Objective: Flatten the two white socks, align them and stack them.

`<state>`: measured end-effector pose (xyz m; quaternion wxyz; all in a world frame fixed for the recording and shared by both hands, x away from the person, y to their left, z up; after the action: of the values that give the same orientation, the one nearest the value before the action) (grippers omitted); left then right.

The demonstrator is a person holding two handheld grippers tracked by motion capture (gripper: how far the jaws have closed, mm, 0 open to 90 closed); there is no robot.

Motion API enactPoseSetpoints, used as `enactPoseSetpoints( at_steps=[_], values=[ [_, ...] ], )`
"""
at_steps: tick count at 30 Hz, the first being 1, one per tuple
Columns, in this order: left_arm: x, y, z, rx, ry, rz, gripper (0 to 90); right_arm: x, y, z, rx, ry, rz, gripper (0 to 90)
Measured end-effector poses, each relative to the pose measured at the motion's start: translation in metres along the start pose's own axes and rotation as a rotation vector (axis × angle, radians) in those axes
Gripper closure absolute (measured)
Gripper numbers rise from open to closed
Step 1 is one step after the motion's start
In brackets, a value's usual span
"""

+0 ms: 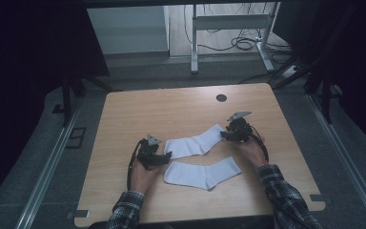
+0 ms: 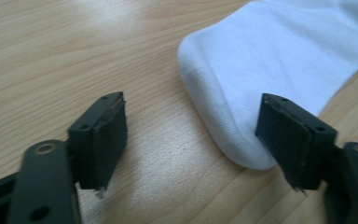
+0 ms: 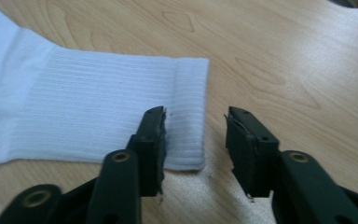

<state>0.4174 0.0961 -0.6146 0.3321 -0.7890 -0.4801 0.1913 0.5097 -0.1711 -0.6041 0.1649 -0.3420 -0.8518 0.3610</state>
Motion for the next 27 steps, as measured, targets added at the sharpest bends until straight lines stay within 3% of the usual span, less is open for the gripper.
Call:
enactPoseSetpoints(
  at_steps=[2,5,13,20,27],
  values=[
    [-0.003,-0.001,0.000,-0.005,0.011,0.010,35.6,0.002,0.000,0.001,0.003,0.011,-0.027,70.3],
    [-0.011,-0.003,-0.001,-0.020,0.027,0.040,52.8,0.005,-0.001,0.002,0.004,0.038,-0.047,76.4],
    [-0.019,-0.003,-0.002,-0.022,0.017,0.096,81.0,0.011,-0.006,0.006,0.035,0.040,-0.053,79.8],
    [-0.020,-0.002,-0.004,-0.020,-0.008,0.104,85.2,0.015,-0.009,0.008,0.051,0.043,-0.046,80.3],
    [-0.023,-0.001,-0.007,-0.030,0.004,0.096,85.5,0.019,-0.014,0.009,0.050,0.018,-0.034,80.4]
  ],
)
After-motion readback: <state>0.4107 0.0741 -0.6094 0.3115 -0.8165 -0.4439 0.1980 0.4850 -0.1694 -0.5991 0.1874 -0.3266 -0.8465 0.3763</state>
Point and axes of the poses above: each handheld gripper's, and its own axes: y roughly forward along the jaws, z roughly out of its underside, x roughly to its left, the point moved 10 cm from there along y, roughly forward along the jaws, and after that the axes turned 5 degrees about -z, right-handed, at the moved point
